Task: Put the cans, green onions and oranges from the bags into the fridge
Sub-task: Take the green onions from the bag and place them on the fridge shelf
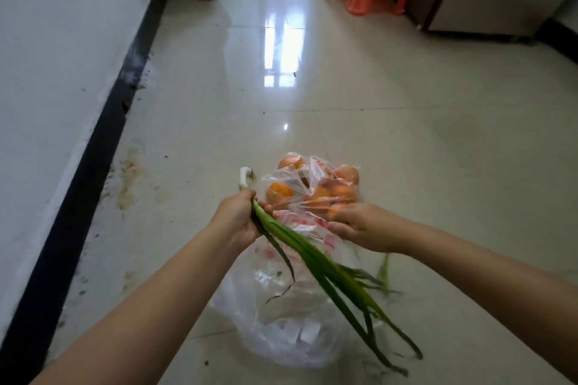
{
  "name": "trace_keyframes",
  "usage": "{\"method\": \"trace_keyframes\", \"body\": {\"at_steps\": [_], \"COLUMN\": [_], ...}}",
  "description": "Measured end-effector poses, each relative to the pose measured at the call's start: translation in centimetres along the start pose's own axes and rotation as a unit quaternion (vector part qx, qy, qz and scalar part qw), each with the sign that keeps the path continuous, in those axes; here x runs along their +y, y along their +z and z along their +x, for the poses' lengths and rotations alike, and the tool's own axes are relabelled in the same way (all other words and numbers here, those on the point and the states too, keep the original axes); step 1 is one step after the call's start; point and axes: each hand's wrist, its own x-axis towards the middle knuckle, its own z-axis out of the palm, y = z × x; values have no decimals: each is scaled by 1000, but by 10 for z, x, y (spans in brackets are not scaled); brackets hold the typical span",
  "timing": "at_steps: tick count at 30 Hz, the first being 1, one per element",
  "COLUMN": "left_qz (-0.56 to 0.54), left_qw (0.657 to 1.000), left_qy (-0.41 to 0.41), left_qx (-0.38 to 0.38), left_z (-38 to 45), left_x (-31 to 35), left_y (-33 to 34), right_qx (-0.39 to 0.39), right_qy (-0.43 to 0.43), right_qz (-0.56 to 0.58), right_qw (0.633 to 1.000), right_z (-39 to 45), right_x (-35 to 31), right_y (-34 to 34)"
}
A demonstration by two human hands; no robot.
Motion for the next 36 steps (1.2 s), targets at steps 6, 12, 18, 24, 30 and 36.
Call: {"method": "trace_keyframes", "body": {"at_steps": [6,12,18,24,30,36], "left_qz": [114,304,341,330,359,385], "left_qw": [992,942,917,911,890,873], "left_qy": [27,94,147,193,235,262], "left_qx": [49,110,144,157,152,145], "left_z": [22,40,50,53,53,56], "left_x": [-8,-18,-42,-59,-65,-68], "left_y": [4,-2,-16,-22,-12,-5], "right_qx": [102,55,-81,-107,-209,219], "right_qy": [122,63,130,51,66,174], "right_qz": [-48,-238,-289,-200,-127,8], "right_qw": [986,968,945,973,967,960], "right_z": [60,120,124,66,60,112], "right_x": [64,73,98,124,130,141], "right_y": [-6,22,50,90,73,17]}}
